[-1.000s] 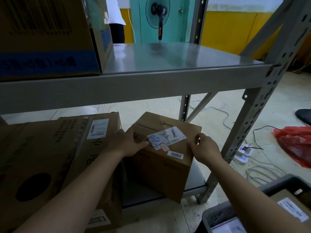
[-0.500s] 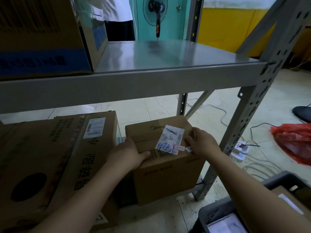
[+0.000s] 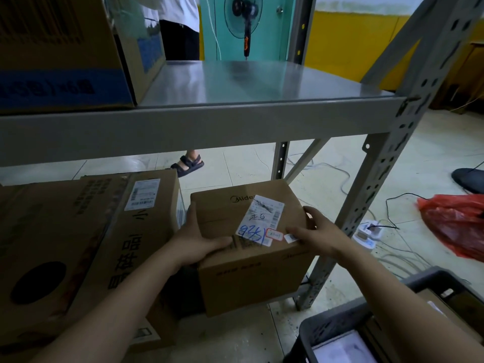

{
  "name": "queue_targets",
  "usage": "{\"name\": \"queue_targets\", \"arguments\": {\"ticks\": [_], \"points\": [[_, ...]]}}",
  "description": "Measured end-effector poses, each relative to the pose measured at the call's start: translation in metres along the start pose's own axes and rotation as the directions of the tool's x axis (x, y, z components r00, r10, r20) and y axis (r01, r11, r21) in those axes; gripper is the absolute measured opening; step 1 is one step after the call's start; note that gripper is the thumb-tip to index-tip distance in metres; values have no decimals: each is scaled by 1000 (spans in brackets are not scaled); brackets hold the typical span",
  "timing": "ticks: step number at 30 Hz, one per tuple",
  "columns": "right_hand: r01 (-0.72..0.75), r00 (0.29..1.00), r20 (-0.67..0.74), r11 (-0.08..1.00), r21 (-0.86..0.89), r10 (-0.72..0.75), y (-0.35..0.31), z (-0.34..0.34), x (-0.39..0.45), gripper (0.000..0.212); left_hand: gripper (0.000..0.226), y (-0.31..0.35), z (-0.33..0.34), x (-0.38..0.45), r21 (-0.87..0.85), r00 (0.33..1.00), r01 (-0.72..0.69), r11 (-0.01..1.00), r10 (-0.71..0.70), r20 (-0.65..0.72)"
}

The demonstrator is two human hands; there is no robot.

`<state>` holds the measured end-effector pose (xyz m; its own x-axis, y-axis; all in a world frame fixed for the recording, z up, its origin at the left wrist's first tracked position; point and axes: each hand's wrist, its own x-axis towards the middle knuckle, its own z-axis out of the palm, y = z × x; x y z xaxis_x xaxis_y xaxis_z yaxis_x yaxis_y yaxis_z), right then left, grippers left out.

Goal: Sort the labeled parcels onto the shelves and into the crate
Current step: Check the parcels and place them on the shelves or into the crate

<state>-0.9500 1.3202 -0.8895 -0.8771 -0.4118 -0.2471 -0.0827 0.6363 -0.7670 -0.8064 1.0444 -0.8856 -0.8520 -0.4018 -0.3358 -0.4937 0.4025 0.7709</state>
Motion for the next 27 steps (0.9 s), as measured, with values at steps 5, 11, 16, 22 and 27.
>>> {"name": "queue_targets", "arguments": {"ticks": [5,11,16,22,27], "points": [[27,997,78,999,-22,-25,-5,-1,-15,94,135,4,14,-22,208,1000,-1,978,-2,12],[105,994,-18,994,34,-104,-14,-4,-58,92,139,5,-1,-59,225,993,-101,969,113,-42],[181,982,-54,983,39,-179,-16,-10,-96,94,135,14,-11,-100,267,986,-133,954,154,-58],[213,975,-74,975,65,-209,-11,-10,-120,92,135,13,-17,-115,270,977,-190,944,208,-40],[213,974,-83,976,41,-209,-14,-12,-127,89,135,13,-16,-120,264,973,-206,942,226,-45]]}}
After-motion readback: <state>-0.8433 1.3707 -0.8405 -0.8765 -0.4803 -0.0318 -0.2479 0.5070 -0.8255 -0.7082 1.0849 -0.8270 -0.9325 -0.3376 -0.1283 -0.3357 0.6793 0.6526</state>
